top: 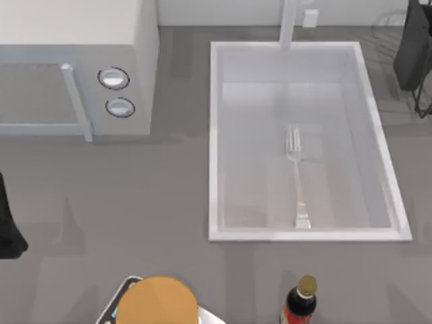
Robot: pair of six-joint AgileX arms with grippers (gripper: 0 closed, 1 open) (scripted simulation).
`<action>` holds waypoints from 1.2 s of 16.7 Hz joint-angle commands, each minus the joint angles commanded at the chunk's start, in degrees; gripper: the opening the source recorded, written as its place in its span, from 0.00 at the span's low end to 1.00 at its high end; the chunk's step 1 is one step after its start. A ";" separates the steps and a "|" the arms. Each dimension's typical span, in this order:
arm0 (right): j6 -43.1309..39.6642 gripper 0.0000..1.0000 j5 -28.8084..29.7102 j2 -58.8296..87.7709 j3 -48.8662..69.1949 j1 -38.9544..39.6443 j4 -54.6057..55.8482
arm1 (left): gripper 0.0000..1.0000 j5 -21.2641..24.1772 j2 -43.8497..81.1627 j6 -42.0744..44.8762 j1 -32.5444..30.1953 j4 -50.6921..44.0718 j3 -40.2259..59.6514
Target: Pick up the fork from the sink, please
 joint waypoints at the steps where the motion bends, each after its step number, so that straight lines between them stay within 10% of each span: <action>1: 0.00 1.00 0.00 0.00 0.00 0.00 0.00 | 1.00 0.00 0.00 0.00 0.00 0.00 0.00; 9: 3.22 1.00 0.04 19.57 17.52 3.03 -10.27 | 1.00 0.00 0.00 0.00 0.00 0.00 0.00; 20: 13.55 1.00 0.20 81.72 73.65 12.69 -43.43 | 1.00 0.00 0.00 0.00 0.00 0.00 0.00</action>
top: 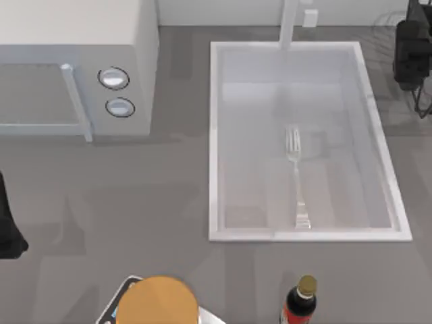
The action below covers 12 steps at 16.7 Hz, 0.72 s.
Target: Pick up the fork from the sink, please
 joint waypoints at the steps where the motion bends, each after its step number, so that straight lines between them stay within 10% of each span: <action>1: 1.01 1.00 0.02 6.10 5.53 0.95 -3.26 | 1.00 0.00 0.00 0.00 0.00 0.00 0.00; 12: 9.37 1.00 0.16 56.93 51.89 8.93 -30.47 | 1.00 0.00 0.00 0.00 0.00 0.00 0.00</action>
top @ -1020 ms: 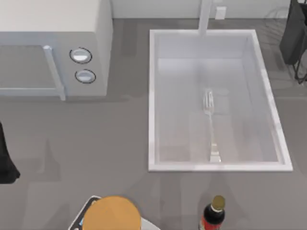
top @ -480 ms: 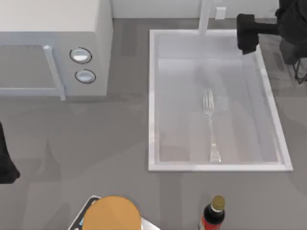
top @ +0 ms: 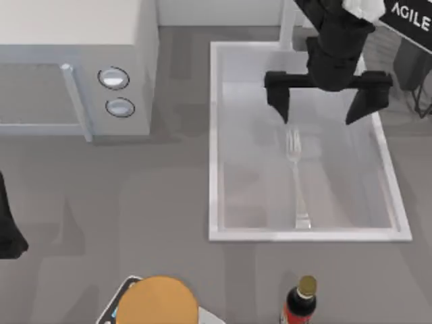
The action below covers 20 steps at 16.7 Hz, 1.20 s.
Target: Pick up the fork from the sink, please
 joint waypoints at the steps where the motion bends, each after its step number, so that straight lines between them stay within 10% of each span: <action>1: 0.34 1.00 0.01 2.14 1.97 0.34 -1.13 | 1.00 0.00 0.00 0.00 0.00 0.00 0.00; 10: 0.74 1.00 0.00 5.31 3.74 0.47 -1.60 | 1.00 0.00 0.00 0.00 0.00 0.00 0.00; 20: 0.93 1.00 0.14 14.49 -10.24 0.83 22.00 | 1.00 0.00 0.00 0.00 0.00 0.00 0.00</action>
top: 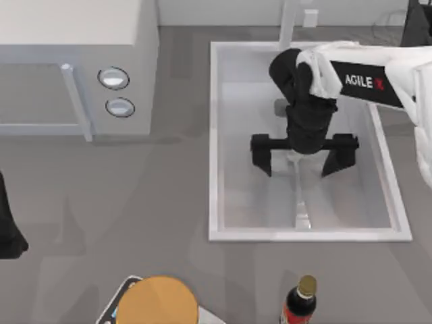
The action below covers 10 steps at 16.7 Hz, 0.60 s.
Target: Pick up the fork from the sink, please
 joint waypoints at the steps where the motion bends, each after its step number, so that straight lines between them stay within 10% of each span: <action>1: 0.01 1.00 0.01 0.37 -0.49 0.02 0.63 | 1.00 0.00 0.00 0.00 0.00 0.00 0.00; 5: 0.01 1.00 0.01 0.42 -0.56 0.02 0.72 | 1.00 0.00 0.00 0.00 0.00 0.00 0.00; 10: 0.01 0.62 0.01 0.42 -0.56 0.02 0.72 | 1.00 0.00 0.00 0.00 0.00 0.00 0.00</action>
